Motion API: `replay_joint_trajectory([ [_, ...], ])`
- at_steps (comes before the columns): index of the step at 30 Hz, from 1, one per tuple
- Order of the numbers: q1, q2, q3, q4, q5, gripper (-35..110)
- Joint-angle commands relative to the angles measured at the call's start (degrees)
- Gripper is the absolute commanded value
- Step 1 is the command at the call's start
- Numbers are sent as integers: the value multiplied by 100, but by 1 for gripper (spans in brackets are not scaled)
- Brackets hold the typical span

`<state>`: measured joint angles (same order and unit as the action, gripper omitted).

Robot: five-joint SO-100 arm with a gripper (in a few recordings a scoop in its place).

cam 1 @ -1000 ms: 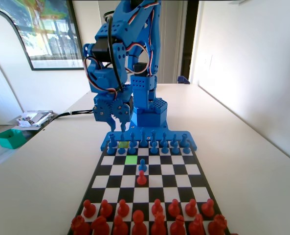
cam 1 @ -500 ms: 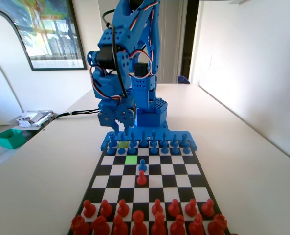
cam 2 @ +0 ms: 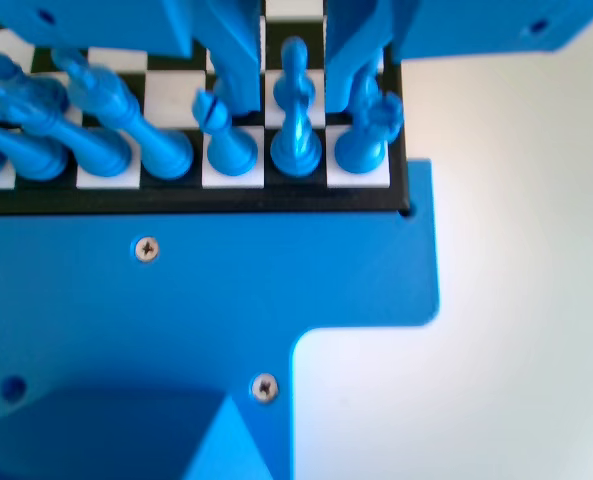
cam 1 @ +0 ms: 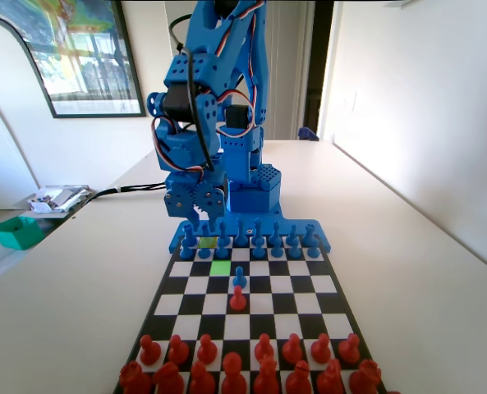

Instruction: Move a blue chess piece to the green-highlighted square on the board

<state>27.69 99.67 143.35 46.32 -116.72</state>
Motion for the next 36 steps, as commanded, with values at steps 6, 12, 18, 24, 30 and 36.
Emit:
replay_joint_trajectory([
  [6, 114, 44, 158, -176, -123, 10],
  [12, 114, 9, 237, -290, -158, 9],
  [18, 141, -88, 343, -483, -237, 9],
  [24, 176, -132, 431, -633, -299, 6],
  [30, 167, -141, 448, -668, -396, 1],
  [36, 167, -141, 431, -659, -422, 1],
])
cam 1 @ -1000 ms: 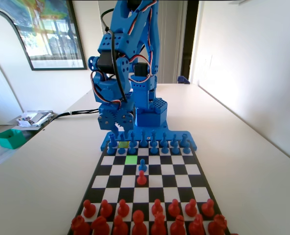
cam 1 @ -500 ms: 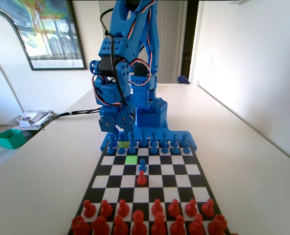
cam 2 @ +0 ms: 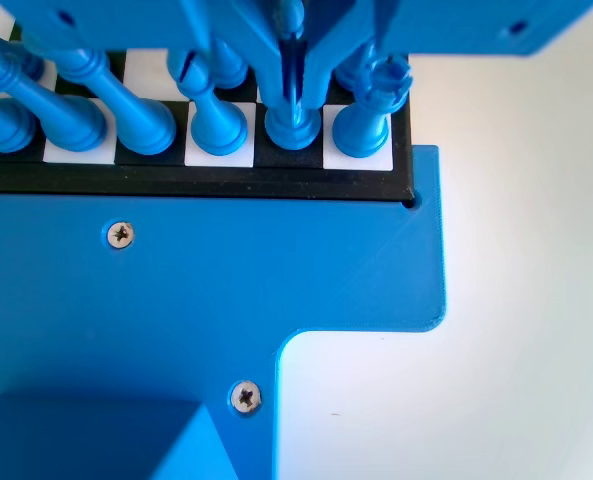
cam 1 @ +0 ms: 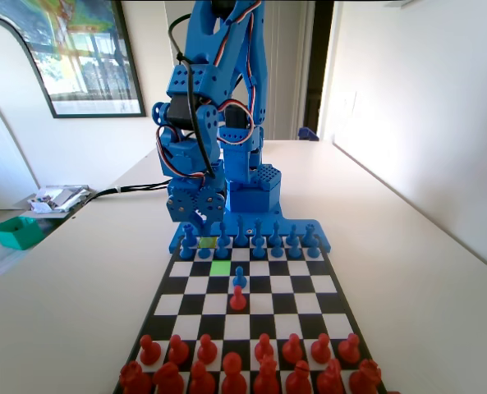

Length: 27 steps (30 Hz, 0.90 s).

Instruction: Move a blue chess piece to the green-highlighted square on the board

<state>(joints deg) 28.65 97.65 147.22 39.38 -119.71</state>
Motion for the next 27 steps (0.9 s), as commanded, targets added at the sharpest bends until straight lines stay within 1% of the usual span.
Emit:
replay_joint_trajectory([
  [1, 70, 62, 44, 35, -123, 1],
  [5, 62, 70, -167, 475, -220, 1],
  [11, 79, 79, -1195, 2259, -492, 1],
  [16, 35, 79, -2013, 3173, -431, 1],
  [20, -44, 35, -2558, 3454, -246, 1],
  [27, -536, -562, -3322, 3401, 536, 1],
])
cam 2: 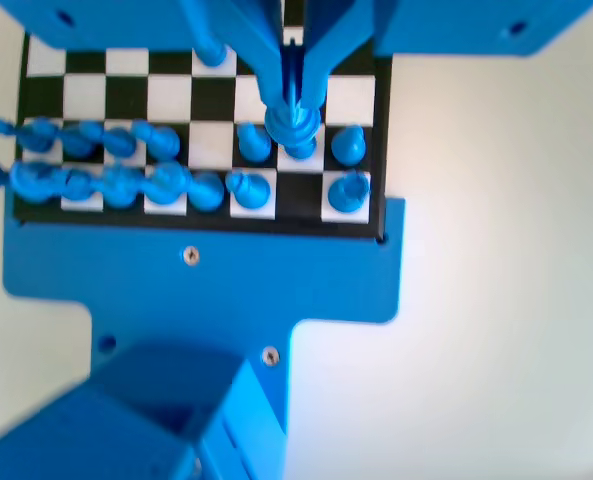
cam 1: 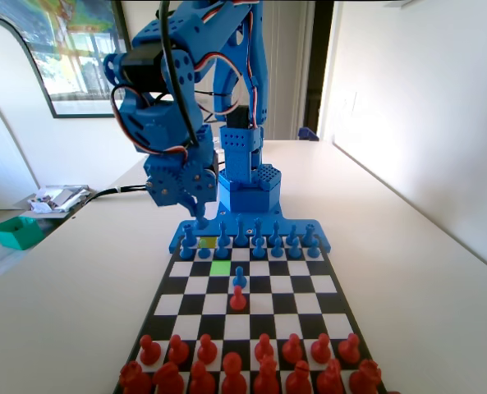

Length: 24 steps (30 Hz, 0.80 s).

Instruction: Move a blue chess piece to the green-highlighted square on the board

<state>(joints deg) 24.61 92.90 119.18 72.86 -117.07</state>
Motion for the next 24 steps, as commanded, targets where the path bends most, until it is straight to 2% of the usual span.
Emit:
replay_joint_trajectory([
  [1, -220, -185, -606, 26, 396, 1],
  [11, -896, -905, -932, -554, 1266, 1],
  [24, -1072, -1327, 18, -1696, 1239, 1],
])
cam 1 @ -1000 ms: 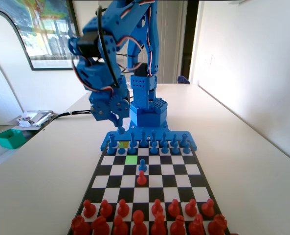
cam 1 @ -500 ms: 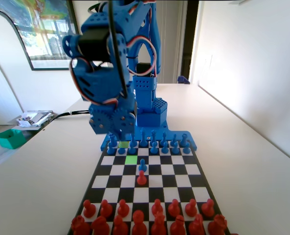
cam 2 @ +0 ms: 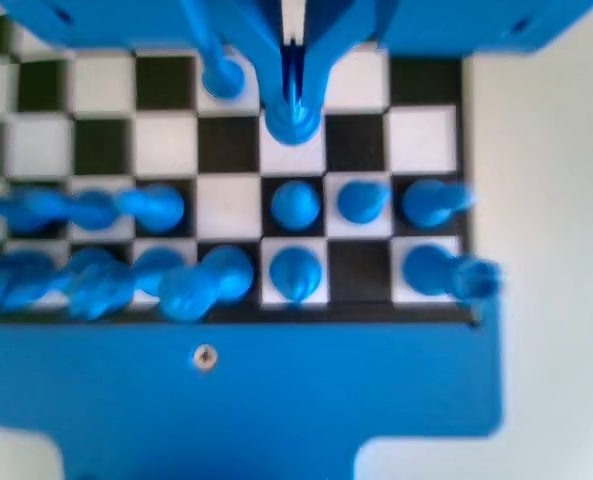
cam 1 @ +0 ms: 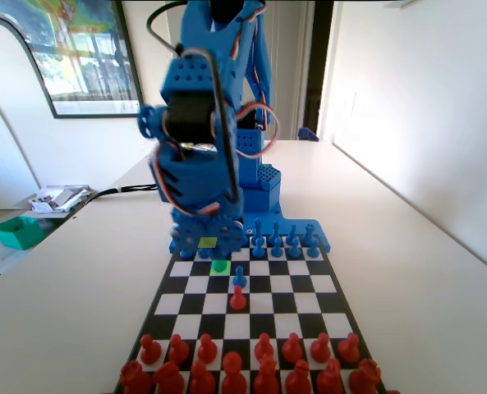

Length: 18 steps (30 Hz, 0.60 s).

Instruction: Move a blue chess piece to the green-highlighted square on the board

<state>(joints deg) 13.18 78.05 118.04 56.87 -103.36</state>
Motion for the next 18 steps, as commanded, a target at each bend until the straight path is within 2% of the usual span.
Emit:
replay_joint_trajectory([
  [1, 70, 141, 202, -176, -149, 1],
  [12, 114, 114, 308, -325, -202, 1],
  [18, 158, 114, 290, -396, -167, 7],
])
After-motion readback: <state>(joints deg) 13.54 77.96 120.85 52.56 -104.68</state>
